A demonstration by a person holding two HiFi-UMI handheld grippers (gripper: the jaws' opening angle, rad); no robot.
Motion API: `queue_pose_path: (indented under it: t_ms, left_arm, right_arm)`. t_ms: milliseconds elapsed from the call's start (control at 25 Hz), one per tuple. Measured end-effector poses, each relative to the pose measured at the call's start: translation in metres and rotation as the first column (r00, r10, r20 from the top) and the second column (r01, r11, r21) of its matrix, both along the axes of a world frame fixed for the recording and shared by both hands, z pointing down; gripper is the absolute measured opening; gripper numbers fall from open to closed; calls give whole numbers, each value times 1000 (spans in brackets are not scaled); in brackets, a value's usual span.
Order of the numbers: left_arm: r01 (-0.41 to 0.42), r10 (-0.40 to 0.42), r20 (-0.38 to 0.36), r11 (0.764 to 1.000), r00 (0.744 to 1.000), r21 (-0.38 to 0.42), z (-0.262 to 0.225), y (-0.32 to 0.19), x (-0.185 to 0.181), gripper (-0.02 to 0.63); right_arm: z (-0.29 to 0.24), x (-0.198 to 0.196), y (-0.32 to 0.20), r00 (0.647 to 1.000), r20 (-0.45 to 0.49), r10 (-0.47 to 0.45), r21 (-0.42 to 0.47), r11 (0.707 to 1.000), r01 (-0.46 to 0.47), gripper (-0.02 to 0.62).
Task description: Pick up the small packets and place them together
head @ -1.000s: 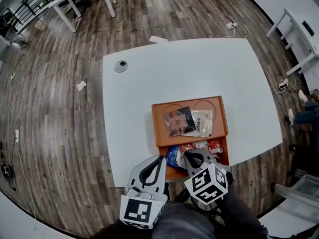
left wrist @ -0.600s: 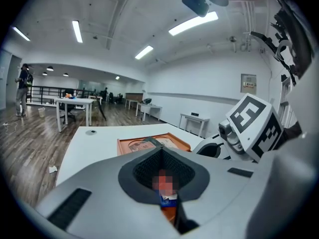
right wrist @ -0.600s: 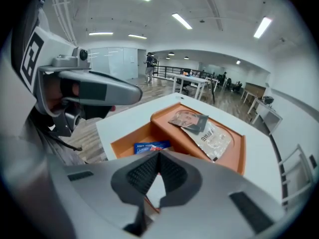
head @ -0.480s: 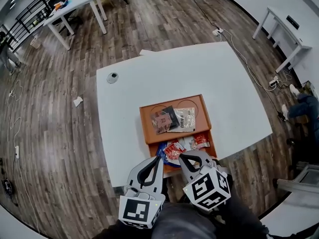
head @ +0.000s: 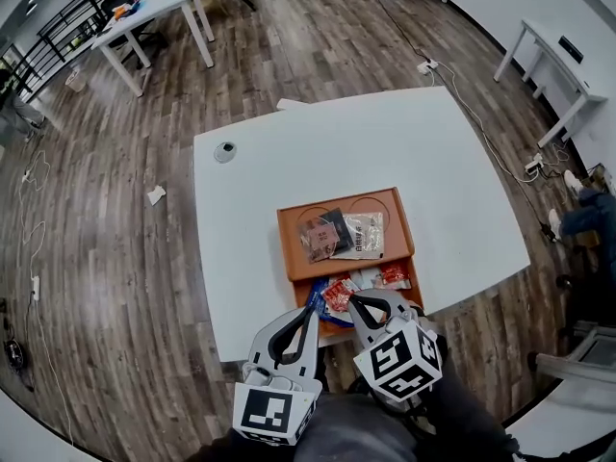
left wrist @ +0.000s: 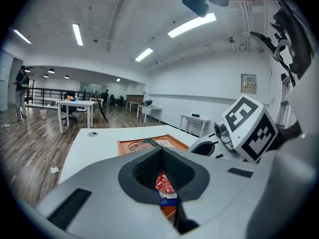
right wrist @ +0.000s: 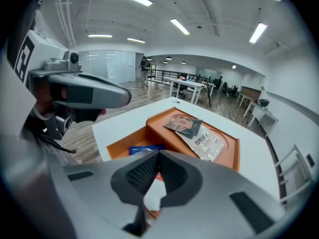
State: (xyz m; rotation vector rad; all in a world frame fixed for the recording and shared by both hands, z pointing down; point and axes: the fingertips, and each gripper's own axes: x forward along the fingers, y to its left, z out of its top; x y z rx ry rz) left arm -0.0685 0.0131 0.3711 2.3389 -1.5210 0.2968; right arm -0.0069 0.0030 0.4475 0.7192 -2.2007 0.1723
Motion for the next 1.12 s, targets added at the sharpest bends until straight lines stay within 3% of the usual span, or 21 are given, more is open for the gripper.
queue_pose_path:
  t_ms: [120, 240, 360, 560, 600, 640, 680, 1120]
  left_arm:
    - [10, -10, -1, 1000, 1000, -17, 10, -4, -11, 3]
    - [19, -19, -7, 999, 1000, -39, 18, -10, -19, 3]
    - [30, -30, -9, 998, 999, -57, 24, -15, -25, 3]
    - [41, -42, -10, 997, 999, -71, 27, -21, -30, 3]
    - [41, -42, -10, 997, 999, -71, 27, -21, -30, 3]
    - [40, -41, -9, 997, 999, -70, 27, -21, -30, 3]
    - [38, -38, -8, 997, 999, -68, 26, -21, -30, 3]
    - [8, -8, 11, 1000, 1000, -8, 4, -7, -8, 3]
  right_arm:
    - [20, -8, -5, 1000, -21, -20, -47, 999, 19, 27]
    - [42, -12, -10, 999, -38, -30, -121, 992, 25, 162]
    - [63, -13, -10, 996, -82, -45, -182, 983, 29, 209]
    - [71, -10, -12, 991, -119, -57, -203, 979, 32, 200]
    - [70, -9, -14, 991, -122, -52, -191, 981, 28, 160]
    - [68, -8, -15, 991, -125, -48, -179, 984, 25, 75]
    - [67, -8, -15, 991, -126, -45, -169, 985, 24, 60]
    - [14, 7, -12, 999, -52, 16, -21, 1000, -17, 34]
